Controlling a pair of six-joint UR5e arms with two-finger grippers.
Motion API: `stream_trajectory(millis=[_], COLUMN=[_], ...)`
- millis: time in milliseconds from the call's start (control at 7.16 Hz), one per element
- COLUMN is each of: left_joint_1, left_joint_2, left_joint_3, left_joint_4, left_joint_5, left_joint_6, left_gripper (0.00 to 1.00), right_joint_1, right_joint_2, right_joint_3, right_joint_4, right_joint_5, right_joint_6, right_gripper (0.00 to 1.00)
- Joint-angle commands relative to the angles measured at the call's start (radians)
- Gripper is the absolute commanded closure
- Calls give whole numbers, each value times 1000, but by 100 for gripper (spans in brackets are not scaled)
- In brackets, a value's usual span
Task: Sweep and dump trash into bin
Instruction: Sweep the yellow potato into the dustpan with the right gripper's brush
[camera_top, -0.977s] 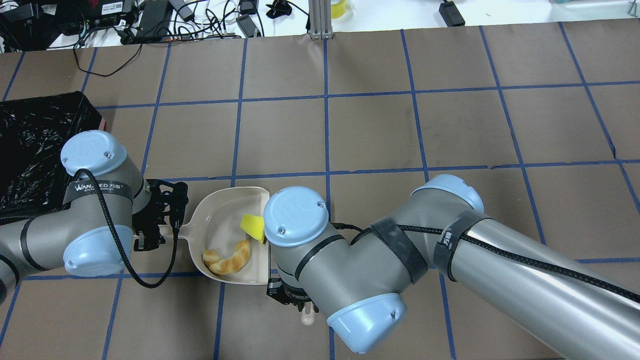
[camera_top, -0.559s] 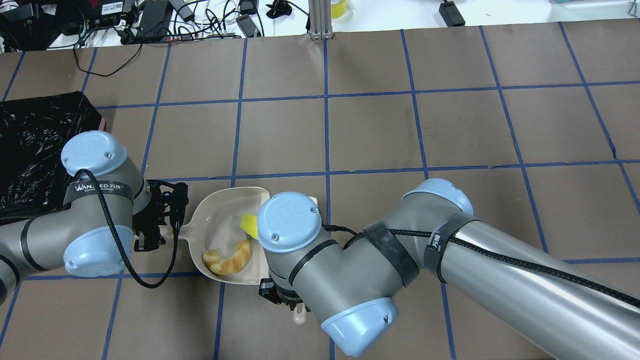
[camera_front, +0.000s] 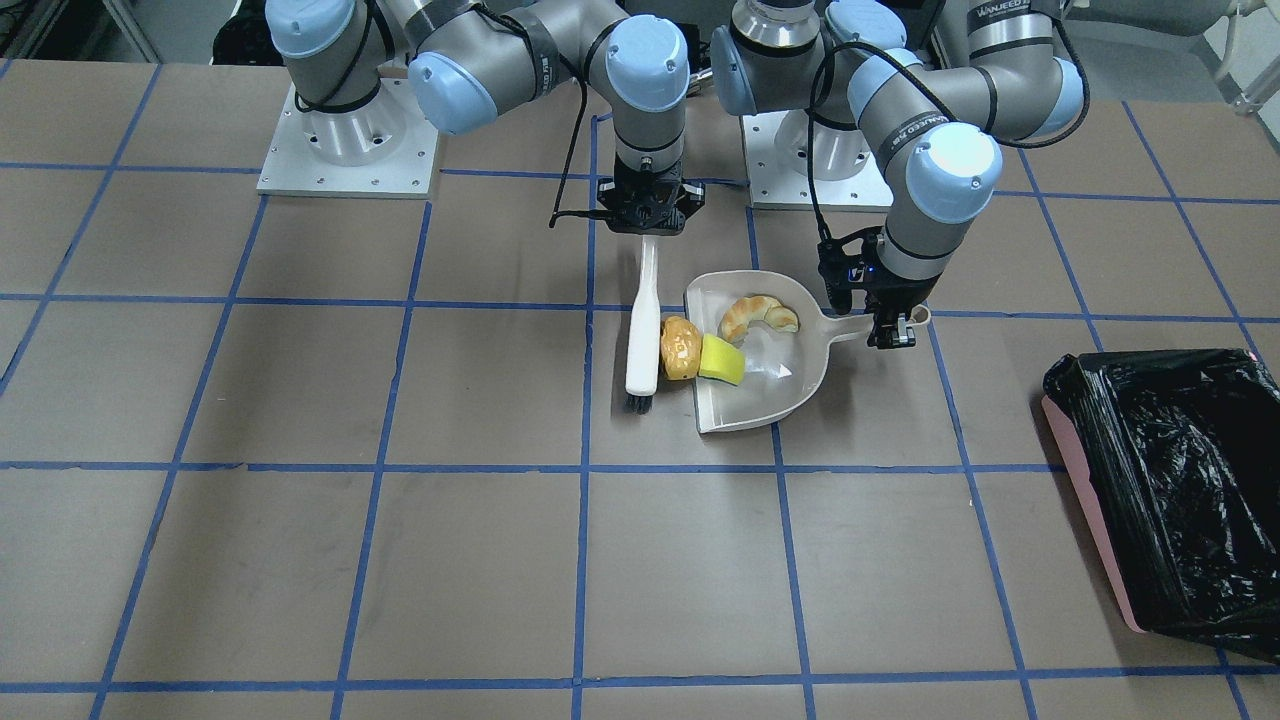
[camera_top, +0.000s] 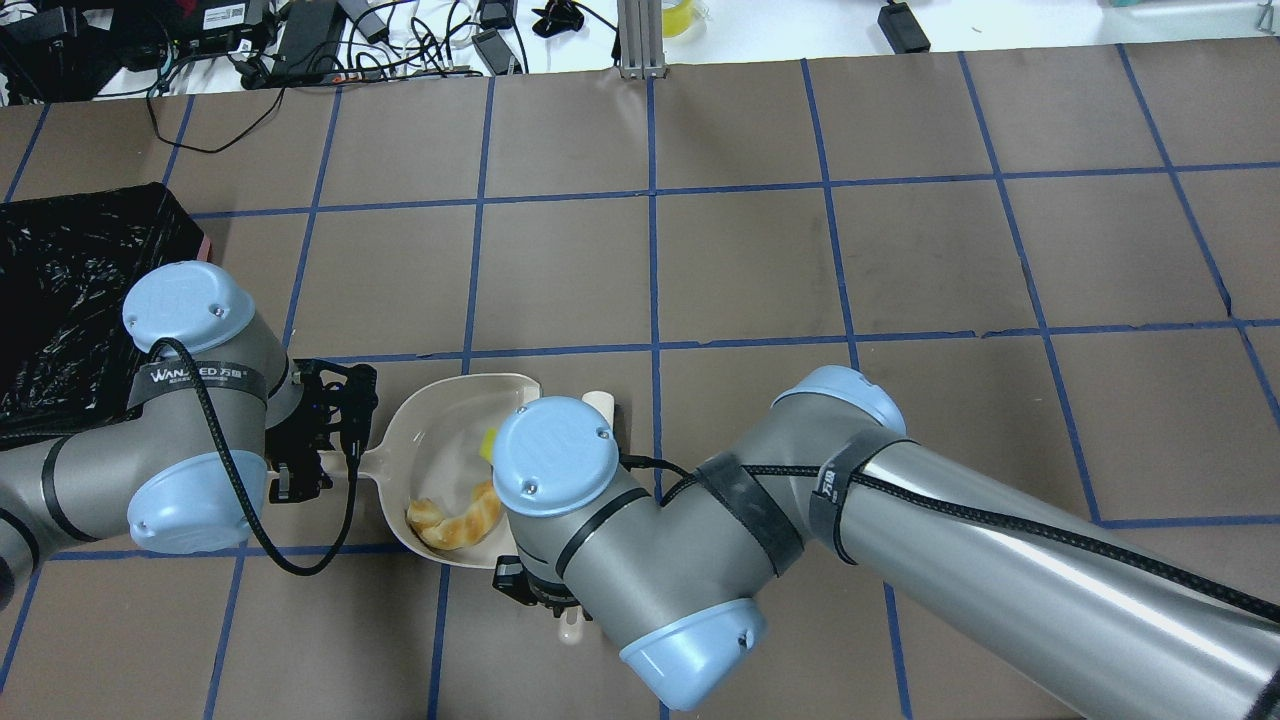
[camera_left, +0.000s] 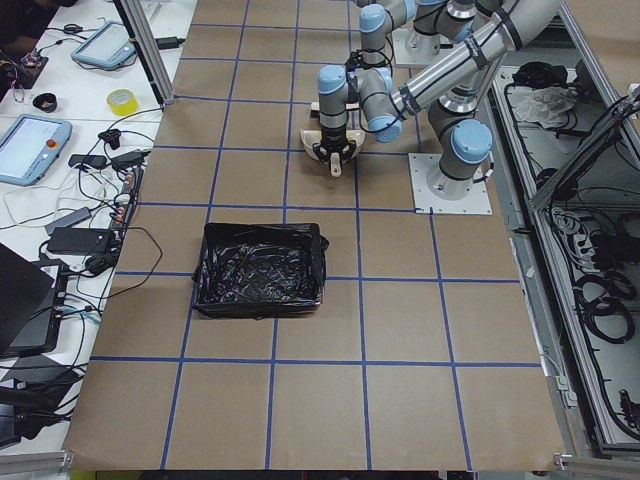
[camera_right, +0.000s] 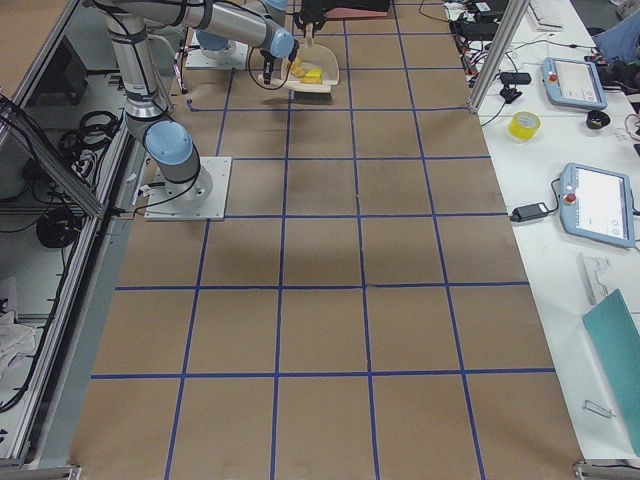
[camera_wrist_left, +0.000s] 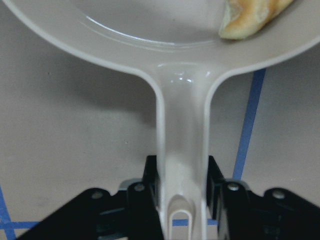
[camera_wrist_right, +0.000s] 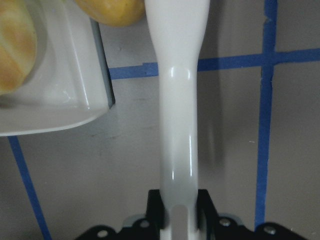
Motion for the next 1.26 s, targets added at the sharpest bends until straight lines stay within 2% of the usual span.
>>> stream_trajectory(millis=[0,279,559,838,977,1117], left_joint_1=[1,1,3,10,38,70], left_joint_2=[0,0,-2,-17,-16,-17], left_joint_3=[1,4,7,7,7,7], left_joint_4=[0,2,6,8,6,2], left_joint_5=[-1,-1,-8,-13,-51,-77], left_joint_6=[0,0,1,3,7,14], left_gripper=[100,100,100,100,100,100], right_joint_1=[30,104,113,109,92,80], right_joint_2=[28,93,113,92,69,53], right_joint_3=[-70,-182,-260,-268,-264,-264], right_joint_4=[-2,-11,-4,12,37,80], right_joint_5=[63,80,83,65,57,-8], right_joint_6=[61,133,146,62,-16,-103], right_gripper=[100,100,100,100,100,100])
